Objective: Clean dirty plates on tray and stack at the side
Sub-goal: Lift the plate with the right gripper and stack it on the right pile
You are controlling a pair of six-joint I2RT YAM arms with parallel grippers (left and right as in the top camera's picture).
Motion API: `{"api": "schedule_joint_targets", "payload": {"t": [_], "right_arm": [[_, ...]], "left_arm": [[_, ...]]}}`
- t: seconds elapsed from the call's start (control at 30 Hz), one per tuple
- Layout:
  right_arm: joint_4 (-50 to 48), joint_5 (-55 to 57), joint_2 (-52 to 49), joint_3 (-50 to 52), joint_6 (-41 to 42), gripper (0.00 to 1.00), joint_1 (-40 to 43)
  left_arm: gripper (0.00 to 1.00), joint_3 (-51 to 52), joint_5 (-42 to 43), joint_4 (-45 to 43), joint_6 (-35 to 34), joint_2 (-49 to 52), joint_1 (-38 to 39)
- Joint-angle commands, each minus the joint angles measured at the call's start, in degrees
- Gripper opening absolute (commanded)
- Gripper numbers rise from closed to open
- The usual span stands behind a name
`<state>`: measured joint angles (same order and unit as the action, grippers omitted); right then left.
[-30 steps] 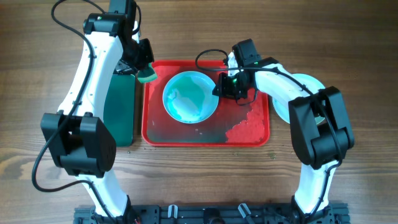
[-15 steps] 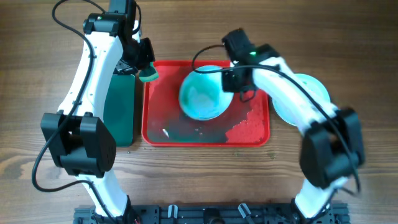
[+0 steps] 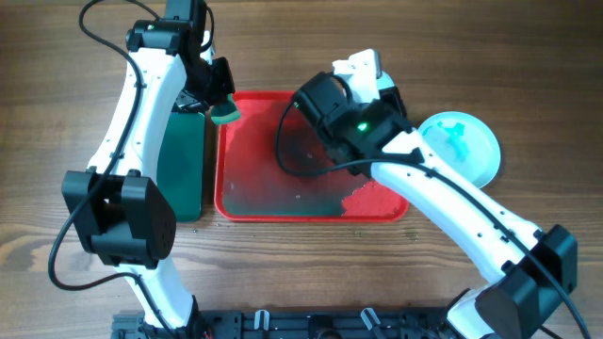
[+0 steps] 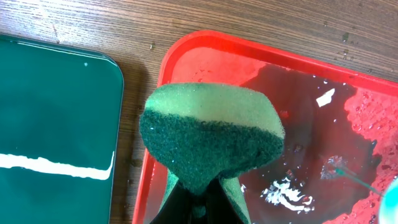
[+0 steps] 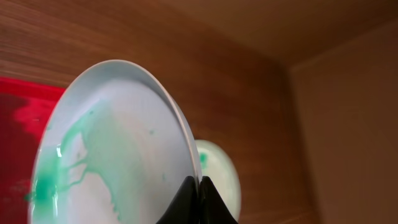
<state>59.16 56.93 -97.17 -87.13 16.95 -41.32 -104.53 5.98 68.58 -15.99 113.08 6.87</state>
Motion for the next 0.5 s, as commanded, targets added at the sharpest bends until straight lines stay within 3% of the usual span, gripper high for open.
{"api": "schedule_joint_targets", "payload": {"t": [0.0,0.37,0.47], "right_arm": [[0.0,9.4,-0.1,-0.2,-9.6,0.04,-1.7],[-1.9,9.4,-0.2,-0.2,-12.3,0.04,-2.6],[-3.4,-13.8,-0.3,0.1,-9.5,0.04,-1.2]], "left_arm": [[0.04,-0.4,1.0,-0.2,0.6,0.3,-0.3],[0.04,-0.4,1.0,-0.2,0.6,0.3,-0.3],[0.04,-0.4,1.0,-0.2,0.6,0.3,-0.3]]}}
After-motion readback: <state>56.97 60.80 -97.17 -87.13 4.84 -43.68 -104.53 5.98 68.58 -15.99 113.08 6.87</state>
